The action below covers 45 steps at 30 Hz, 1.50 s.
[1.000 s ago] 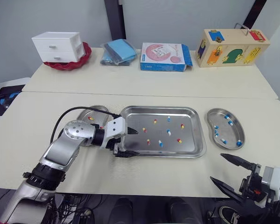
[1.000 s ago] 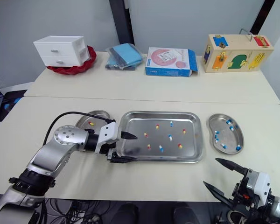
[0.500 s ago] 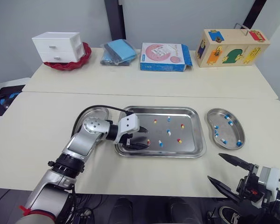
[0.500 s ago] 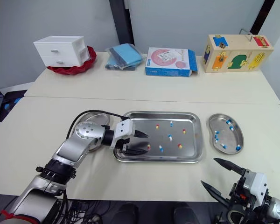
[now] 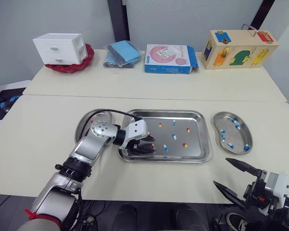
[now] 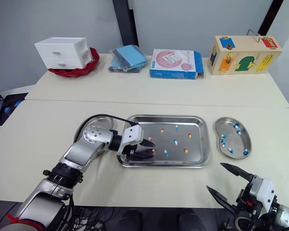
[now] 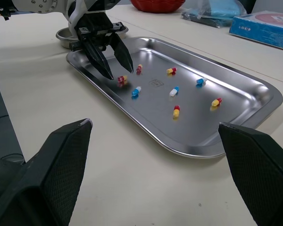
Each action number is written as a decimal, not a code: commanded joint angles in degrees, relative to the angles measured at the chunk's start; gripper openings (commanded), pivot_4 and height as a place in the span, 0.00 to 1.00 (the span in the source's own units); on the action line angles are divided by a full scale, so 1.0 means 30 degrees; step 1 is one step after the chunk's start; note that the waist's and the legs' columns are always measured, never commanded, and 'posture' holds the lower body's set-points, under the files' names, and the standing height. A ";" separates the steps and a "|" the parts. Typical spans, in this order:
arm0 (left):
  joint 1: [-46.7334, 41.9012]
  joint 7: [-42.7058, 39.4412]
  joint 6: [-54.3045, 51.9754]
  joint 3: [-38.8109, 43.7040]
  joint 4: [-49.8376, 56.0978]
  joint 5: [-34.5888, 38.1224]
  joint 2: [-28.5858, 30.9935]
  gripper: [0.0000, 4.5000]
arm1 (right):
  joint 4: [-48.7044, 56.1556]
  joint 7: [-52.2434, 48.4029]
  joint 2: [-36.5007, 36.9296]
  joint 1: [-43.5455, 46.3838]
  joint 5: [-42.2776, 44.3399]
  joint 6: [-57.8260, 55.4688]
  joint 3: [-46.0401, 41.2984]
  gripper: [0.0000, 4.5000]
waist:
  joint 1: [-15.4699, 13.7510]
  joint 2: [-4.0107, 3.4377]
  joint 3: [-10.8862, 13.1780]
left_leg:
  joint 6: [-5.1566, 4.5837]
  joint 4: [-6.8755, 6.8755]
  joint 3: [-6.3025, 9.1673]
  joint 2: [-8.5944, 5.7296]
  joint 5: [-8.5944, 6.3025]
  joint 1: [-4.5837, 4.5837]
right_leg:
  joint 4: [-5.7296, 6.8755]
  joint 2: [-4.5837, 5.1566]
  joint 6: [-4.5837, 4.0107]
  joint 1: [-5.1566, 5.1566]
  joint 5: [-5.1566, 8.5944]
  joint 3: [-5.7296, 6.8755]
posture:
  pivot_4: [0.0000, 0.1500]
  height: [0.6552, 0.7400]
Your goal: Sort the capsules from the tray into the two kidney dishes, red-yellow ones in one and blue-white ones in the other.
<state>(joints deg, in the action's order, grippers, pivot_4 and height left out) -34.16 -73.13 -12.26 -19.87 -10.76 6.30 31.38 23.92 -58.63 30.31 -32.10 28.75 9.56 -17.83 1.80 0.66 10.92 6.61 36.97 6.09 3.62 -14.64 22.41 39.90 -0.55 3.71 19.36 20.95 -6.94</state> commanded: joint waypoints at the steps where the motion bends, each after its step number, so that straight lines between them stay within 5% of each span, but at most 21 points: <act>1: -0.0127 0.0165 -0.0149 -0.0098 0.0592 -0.0191 -0.0106 0.47 | 0.0713 0.0125 -0.0039 -0.0132 0.0178 0.0351 -0.0001 1.00 | 0.0002 0.0000 0.0000 | 0.0000 0.0000 0.0000 0.0000 0.0000 0.0000 | 0.0000 0.0000 0.0000 0.0000 0.0000 0.0001 | 1.00 1.00; 15: -0.0229 0.0079 -0.0369 -0.0523 0.0568 -0.1240 -0.0028 0.47 | 0.0746 0.0360 0.0041 0.0025 0.0187 0.0296 0.0182 1.00 | -0.0001 0.0000 -0.0001 | 0.0000 0.0000 0.0001 0.0000 0.0000 -0.0005 | -0.0001 0.0000 0.0000 -0.0007 0.0000 0.0001 | 1.00 1.00; 21: -0.0285 0.0146 -0.0212 -0.0505 0.0381 -0.1438 -0.0039 0.13 | 0.0758 0.0414 0.0100 0.0075 0.0176 0.0300 0.0252 1.00 | -0.0002 0.0000 -0.0002 | 0.0000 0.0000 0.0000 0.0000 0.0000 -0.0008 | 0.0000 0.0000 0.0000 -0.0009 0.0000 0.0001 | 1.00 1.00; 33: -0.0092 -0.0194 -0.0873 0.0207 0.1314 -0.0671 0.0353 0.13 | 0.1360 -0.0072 0.0372 -0.0248 0.0368 0.0308 0.0534 1.00 | 0.0000 -0.0003 -0.0002 | 0.0000 0.0000 0.0002 0.0000 0.0000 -0.0009 | 0.0000 0.0000 0.0000 -0.0011 0.0000 0.0002 | 1.00 1.00; 45: 0.2776 0.1716 -0.6606 0.5183 0.6353 0.1993 0.4481 0.13 | 0.1272 -0.2755 0.1978 0.0783 0.0428 0.0939 0.2001 1.00 | 0.0011 -0.0007 -0.0003 | -0.0001 -0.0004 0.0013 0.0013 0.0000 -0.0023 | 0.0000 -0.0001 0.0000 -0.0019 0.0001 0.0008 | 1.00 1.00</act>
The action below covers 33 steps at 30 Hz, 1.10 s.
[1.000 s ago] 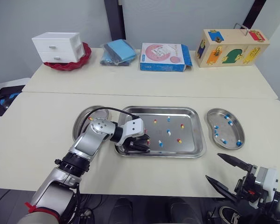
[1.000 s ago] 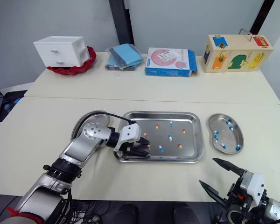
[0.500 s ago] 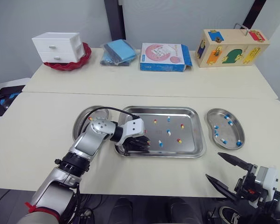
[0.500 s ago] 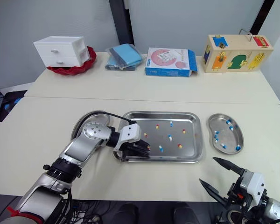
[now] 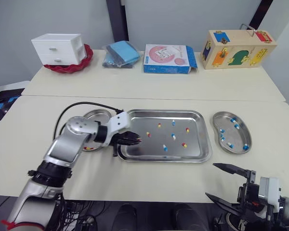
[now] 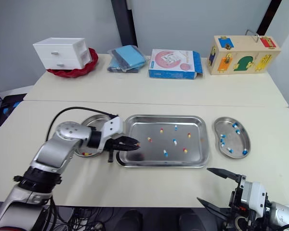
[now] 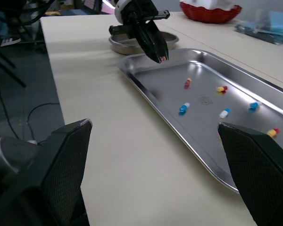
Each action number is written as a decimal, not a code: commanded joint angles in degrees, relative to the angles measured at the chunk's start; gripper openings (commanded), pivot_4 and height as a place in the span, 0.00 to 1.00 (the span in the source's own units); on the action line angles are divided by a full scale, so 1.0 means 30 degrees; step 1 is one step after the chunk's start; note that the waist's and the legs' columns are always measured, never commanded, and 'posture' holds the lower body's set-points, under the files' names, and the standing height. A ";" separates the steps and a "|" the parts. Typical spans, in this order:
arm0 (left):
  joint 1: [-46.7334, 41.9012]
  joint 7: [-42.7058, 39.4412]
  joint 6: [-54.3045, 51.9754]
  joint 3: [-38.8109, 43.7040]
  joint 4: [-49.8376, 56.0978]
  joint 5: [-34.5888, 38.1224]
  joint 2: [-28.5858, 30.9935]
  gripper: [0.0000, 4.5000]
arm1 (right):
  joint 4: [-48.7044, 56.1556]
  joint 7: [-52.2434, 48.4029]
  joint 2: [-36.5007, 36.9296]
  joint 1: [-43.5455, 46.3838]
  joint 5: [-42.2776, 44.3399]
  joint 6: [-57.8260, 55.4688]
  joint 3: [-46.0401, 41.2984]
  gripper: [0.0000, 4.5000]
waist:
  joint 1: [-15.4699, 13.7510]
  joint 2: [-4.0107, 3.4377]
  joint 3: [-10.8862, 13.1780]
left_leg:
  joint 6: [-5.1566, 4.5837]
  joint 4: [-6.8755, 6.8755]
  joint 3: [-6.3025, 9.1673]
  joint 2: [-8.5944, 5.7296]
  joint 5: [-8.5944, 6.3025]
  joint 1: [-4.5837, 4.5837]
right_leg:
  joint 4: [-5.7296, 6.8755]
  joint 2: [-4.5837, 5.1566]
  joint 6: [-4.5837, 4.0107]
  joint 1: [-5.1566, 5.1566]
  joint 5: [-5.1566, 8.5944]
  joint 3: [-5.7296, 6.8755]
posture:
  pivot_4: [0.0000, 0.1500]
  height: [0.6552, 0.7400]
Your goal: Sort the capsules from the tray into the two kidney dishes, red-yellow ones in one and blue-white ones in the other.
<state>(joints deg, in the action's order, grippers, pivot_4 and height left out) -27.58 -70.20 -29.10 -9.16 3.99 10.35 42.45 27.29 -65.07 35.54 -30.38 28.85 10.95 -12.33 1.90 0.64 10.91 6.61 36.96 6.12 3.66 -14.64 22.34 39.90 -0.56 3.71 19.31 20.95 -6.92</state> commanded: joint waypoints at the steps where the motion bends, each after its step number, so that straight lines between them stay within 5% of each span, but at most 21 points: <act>1: 0.1035 0.1012 -0.1335 0.2103 0.1769 0.0758 0.1158 0.13 | -0.0064 -0.0828 0.0290 0.0432 0.0402 0.0577 0.0288 1.00 | -0.0023 0.0001 0.0000 | 0.0000 0.0001 -0.0001 -0.0002 0.0000 0.0001 | 0.0000 0.0001 0.0000 -0.0002 0.0000 0.0001 | 1.00 1.00; 11: 0.3965 0.4130 -0.1622 0.6574 0.0605 0.0689 0.3459 0.13 | -0.1568 -0.1638 0.0592 0.2553 0.1028 0.0359 0.0721 1.00 | -0.0061 0.0007 0.0000 | 0.0000 0.0000 0.0007 0.0000 0.0000 -0.0003 | -0.0003 0.0006 0.0000 -0.0003 0.0000 0.0010 | 1.00 1.00; 22: 0.3806 0.5247 -0.1072 0.6477 -0.0394 0.0950 0.3475 0.13 | -0.1702 -0.1406 0.0393 0.2962 0.1061 0.0075 0.0836 1.00 | -0.0053 0.0010 0.0000 | 0.0001 -0.0002 0.0006 -0.0001 0.0000 -0.0001 | -0.0002 0.0007 0.0000 -0.0001 0.0000 0.0013 | 1.00 1.00; 33: 0.3246 0.5199 -0.1022 0.5879 -0.0720 0.0997 0.3499 0.87 | -0.1712 -0.1080 0.0366 0.2777 0.0977 0.0060 0.0704 1.00 | -0.0044 0.0010 0.0000 | 0.0002 0.0000 0.0004 -0.0002 0.0000 -0.0002 | 0.0002 0.0007 0.0000 -0.0001 0.0000 0.0013 | 1.00 1.00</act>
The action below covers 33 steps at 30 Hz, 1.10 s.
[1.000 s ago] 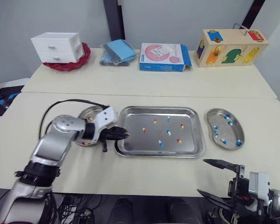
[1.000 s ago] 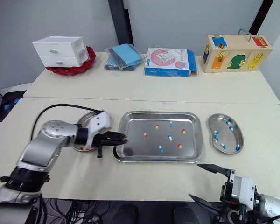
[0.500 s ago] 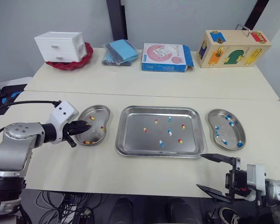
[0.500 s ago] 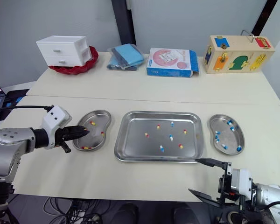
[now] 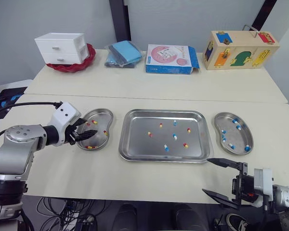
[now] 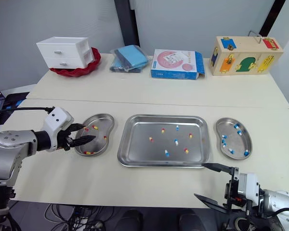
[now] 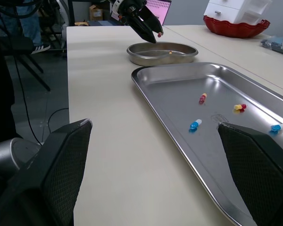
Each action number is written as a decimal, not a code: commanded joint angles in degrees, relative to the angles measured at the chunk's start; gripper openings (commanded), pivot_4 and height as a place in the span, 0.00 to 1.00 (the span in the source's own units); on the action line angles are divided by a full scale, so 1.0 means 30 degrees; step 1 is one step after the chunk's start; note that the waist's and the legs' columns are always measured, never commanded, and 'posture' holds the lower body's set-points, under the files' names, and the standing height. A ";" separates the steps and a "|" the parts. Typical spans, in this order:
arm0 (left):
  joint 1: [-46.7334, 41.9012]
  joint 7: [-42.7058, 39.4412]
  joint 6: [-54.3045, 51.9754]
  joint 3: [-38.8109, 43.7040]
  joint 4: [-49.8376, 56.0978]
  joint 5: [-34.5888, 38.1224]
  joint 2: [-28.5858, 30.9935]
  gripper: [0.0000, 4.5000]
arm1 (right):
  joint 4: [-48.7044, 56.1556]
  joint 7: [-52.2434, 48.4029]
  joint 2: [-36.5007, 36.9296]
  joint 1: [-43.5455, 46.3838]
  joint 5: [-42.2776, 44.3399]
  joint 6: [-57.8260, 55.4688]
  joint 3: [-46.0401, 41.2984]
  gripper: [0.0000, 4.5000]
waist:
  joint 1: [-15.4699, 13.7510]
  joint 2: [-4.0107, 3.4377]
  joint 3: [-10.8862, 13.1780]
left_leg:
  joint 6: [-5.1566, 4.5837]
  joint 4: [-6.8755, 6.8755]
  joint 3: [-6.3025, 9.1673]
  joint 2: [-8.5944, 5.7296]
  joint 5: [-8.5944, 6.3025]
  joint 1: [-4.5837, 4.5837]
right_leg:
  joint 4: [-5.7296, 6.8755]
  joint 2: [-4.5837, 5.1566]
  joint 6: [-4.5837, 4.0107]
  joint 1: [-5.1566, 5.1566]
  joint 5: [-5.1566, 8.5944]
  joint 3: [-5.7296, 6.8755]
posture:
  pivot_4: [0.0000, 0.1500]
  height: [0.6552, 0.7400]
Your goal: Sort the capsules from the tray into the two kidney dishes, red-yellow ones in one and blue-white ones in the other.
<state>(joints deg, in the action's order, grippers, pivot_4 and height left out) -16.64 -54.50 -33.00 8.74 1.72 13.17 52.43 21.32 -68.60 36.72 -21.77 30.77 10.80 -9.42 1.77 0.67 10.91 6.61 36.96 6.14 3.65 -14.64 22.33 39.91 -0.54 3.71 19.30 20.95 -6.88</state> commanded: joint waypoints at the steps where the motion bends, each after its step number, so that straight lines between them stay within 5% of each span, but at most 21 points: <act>1: -0.0444 -0.0063 0.0286 -0.0120 0.0008 0.0085 0.0157 0.94 | 0.0270 0.0112 -0.0023 -0.0090 0.0333 0.0112 -0.0276 1.00 | 0.0001 0.0000 0.0000 | 0.0000 0.0000 -0.0001 0.0000 0.0000 0.0000 | 0.0000 0.0000 0.0000 0.0000 0.0000 0.0000 | 1.00 1.00; 2: -0.0468 -0.0088 0.0304 -0.0168 -0.0016 0.0102 0.0157 1.00 | 0.0281 0.0150 -0.0018 -0.0083 0.0334 0.0084 -0.0288 1.00 | 0.0006 0.0000 0.0000 | 0.0000 0.0001 0.0000 0.0000 0.0000 0.0000 | 0.0000 0.0000 0.0000 0.0000 0.0000 0.0000 | 1.00 1.00; 20: -0.0160 -0.0055 0.0218 -0.0242 0.0339 0.0484 0.0143 1.00 | 0.0431 0.0381 0.0089 -0.0395 0.0403 0.0088 -0.0455 1.00 | 0.0009 0.0000 0.0000 | 0.0000 0.0000 -0.0001 0.0001 0.0000 0.0000 | 0.0000 -0.0001 0.0000 0.0000 0.0000 -0.0002 | 1.00 1.00; 33: 0.4720 -0.0161 0.0250 0.5024 -0.1006 0.0962 0.2643 1.00 | -0.0646 0.0541 0.1520 -0.1472 0.1738 -0.1565 -0.4317 1.00 | 0.0072 -0.0002 0.0001 | -0.0001 -0.0013 -0.0021 0.0006 -0.0001 -0.0011 | -0.0001 0.0002 -0.0004 0.0006 0.0002 -0.0017 | 1.00 1.00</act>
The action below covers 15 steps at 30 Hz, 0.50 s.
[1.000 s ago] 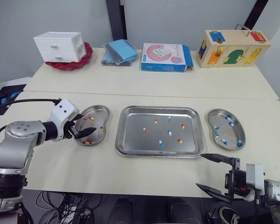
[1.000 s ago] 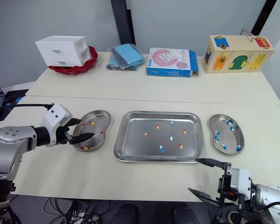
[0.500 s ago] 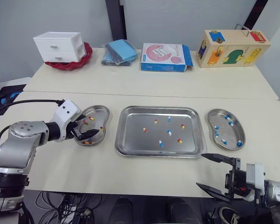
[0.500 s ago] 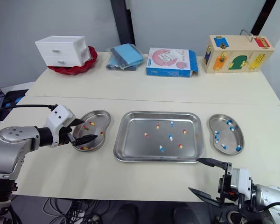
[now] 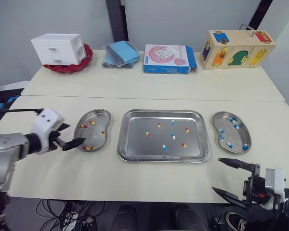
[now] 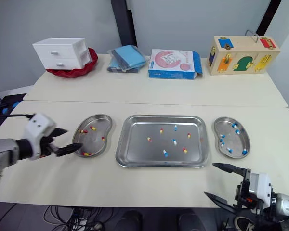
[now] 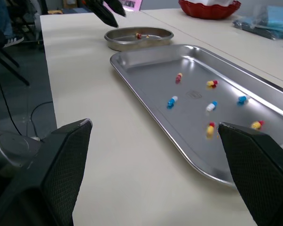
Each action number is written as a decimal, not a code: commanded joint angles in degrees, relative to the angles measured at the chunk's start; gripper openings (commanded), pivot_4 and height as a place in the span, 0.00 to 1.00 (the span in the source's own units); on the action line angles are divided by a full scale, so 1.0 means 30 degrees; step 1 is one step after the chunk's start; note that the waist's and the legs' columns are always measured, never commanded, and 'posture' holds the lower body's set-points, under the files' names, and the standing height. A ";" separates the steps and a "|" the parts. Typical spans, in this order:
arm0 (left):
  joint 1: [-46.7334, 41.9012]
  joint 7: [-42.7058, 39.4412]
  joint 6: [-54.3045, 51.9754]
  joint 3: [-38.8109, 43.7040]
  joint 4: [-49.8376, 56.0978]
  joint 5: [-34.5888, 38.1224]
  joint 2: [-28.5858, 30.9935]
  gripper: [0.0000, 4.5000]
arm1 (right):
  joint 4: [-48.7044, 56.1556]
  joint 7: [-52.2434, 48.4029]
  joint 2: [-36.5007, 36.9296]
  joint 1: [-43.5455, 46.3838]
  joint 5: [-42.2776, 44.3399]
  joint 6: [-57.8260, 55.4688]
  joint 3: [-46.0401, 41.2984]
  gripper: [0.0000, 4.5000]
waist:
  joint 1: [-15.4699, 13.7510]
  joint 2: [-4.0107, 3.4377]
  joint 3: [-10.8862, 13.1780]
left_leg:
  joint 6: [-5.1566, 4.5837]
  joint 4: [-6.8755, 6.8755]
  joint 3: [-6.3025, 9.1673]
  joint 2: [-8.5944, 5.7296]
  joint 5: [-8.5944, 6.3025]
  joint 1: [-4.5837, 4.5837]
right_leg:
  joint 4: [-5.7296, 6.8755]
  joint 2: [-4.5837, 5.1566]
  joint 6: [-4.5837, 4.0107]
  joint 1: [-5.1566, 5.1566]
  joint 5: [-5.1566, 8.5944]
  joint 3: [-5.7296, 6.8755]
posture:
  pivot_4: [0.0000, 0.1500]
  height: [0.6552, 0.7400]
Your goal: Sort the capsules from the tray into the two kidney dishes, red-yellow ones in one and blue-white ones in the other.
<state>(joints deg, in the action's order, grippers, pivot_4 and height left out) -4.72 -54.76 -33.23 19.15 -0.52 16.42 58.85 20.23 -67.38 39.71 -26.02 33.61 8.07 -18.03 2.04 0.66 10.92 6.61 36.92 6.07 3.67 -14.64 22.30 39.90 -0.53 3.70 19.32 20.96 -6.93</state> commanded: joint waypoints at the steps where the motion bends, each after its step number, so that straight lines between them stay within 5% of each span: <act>1: 0.1145 -0.0020 0.0355 0.1932 -0.0307 -0.0113 0.0585 1.00 | -0.0529 0.0108 0.0740 -0.0097 0.0900 -0.1014 -0.1819 1.00 | -0.0025 0.0000 0.0000 | 0.0000 0.0001 -0.0001 -0.0003 0.0000 -0.0001 | 0.0000 0.0003 0.0000 -0.0001 0.0000 0.0002 | 1.00 1.00; 15: 0.4374 0.0329 0.1901 0.4858 -0.2119 -0.0536 0.0605 1.00 | -0.4838 -0.1586 0.1751 0.1160 -0.0004 -0.0978 -0.3347 1.00 | -0.0045 0.0020 -0.0001 | 0.0000 -0.0008 -0.0005 -0.0001 -0.0001 -0.0004 | -0.0004 0.0004 -0.0001 0.0000 0.0003 0.0002 | 1.00 1.00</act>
<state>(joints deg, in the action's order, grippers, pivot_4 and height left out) 8.38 -54.19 -28.17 31.65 -7.38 14.85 59.58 5.25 -71.42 44.41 -22.87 33.27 4.34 -26.90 1.90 0.73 10.91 6.61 36.89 6.06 3.67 -14.65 22.29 39.89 -0.52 3.70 19.32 20.97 -6.93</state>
